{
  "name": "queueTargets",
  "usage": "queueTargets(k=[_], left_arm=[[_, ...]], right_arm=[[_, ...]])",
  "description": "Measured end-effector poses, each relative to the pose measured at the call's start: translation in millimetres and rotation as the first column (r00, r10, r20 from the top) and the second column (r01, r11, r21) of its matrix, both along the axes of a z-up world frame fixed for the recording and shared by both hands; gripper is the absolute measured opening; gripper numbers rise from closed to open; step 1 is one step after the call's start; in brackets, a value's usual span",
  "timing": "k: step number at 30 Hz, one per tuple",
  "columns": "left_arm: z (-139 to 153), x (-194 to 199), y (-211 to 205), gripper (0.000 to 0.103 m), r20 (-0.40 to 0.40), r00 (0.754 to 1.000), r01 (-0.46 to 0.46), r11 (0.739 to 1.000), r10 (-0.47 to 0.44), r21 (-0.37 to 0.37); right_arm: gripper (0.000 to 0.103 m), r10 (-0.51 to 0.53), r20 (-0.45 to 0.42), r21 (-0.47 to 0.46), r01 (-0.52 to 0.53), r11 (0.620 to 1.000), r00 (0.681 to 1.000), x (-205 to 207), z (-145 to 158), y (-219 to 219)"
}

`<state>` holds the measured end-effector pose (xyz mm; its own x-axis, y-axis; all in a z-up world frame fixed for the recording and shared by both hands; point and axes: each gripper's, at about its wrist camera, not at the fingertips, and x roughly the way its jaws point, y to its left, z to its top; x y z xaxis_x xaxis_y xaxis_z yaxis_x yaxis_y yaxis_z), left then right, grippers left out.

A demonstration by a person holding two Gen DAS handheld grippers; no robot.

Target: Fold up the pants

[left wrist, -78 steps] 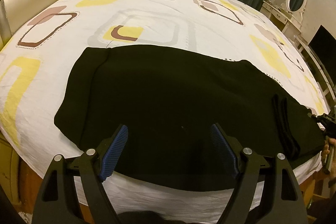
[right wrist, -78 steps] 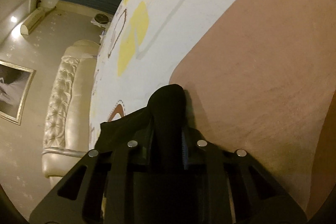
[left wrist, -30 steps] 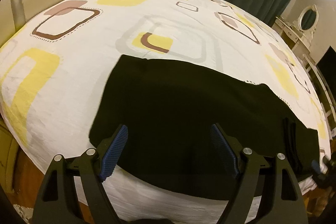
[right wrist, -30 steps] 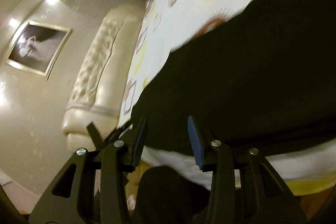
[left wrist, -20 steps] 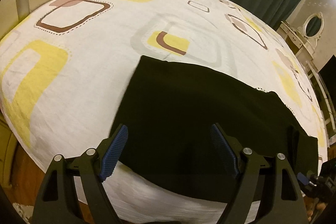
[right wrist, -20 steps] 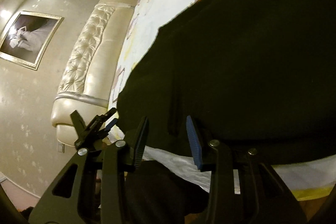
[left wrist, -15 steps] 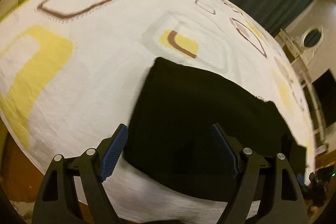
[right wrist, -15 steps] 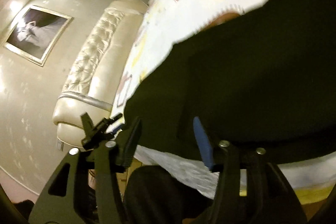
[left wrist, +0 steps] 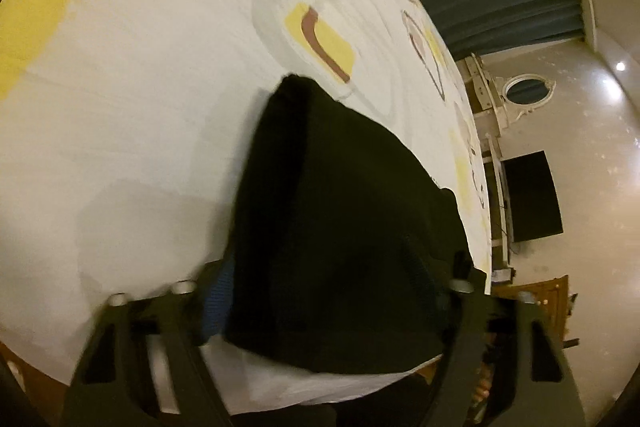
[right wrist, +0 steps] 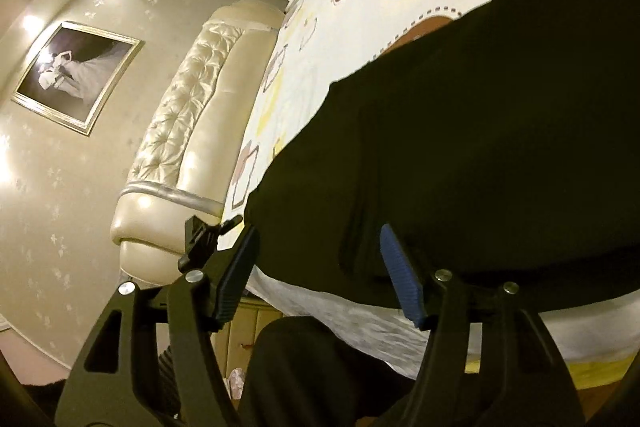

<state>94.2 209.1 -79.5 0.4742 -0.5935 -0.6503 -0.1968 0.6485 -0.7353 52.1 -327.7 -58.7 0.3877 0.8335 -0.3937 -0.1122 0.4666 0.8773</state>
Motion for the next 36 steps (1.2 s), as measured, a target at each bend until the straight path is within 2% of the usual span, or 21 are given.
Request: queueTargets(k=[3, 6, 11, 13, 16, 22, 26, 33, 36], left_arm=[[-10.1, 8.6, -7.1, 0.024, -0.038, 0.999, 0.008, 1.0, -0.009, -0.02], [-8.0, 8.4, -11.4, 0.019, -0.031, 0.999, 0.009, 1.0, -0.01, -0.016], [14.5, 3.8, -18.2, 0.017, -0.003, 1.0, -0.015, 0.999, 0.015, 0.038], [29.9, 4.6, -23.7, 0.017, 0.017, 1.0, -0.017, 0.998, 0.016, 0.057], [55.0, 6.0, -34.4, 0.017, 0.042, 0.999, -0.019, 0.995, 0.015, 0.097], [111.3, 3.2, -65.7, 0.017, 0.108, 0.994, 0.002, 0.976, -0.026, 0.217], [145.6, 4.2, -96.7, 0.016, 0.141, 0.988, 0.028, 0.962, -0.068, 0.272], [195.7, 11.5, -179.5, 0.016, 0.204, 0.958, 0.114, 0.919, -0.203, 0.378], [206.3, 11.8, -222.0, 0.016, 0.224, 0.938, 0.144, 0.886, -0.264, 0.44]], right_arm=[[0.064, 0.014, -0.007, -0.008, -0.014, 1.0, 1.0, -0.7, -3.1, 2.3], [0.066, 0.014, -0.006, -0.01, -0.014, 1.0, 1.0, -1.6, -2.9, 0.7], [0.078, -0.022, 0.019, -0.047, 0.023, 0.999, 1.0, -2.7, 2.5, -5.3], [0.09, -0.056, 0.028, -0.057, 0.057, 0.997, 0.998, -4.5, 5.1, -11.3], [0.094, -0.107, 0.023, -0.051, 0.108, 0.993, 0.994, -5.2, 5.9, -19.3], [0.094, -0.2, 0.025, -0.12, 0.202, 0.972, 0.979, -8.0, 13.6, -35.6], [0.094, -0.269, 0.019, -0.095, 0.269, 0.958, 0.963, -11.7, 18.6, -53.7], [0.094, -0.324, 0.066, -0.077, 0.329, 0.941, 0.944, -18.8, 39.3, -74.1], [0.094, -0.342, 0.085, -0.09, 0.349, 0.933, 0.936, -19.7, 46.2, -80.8]])
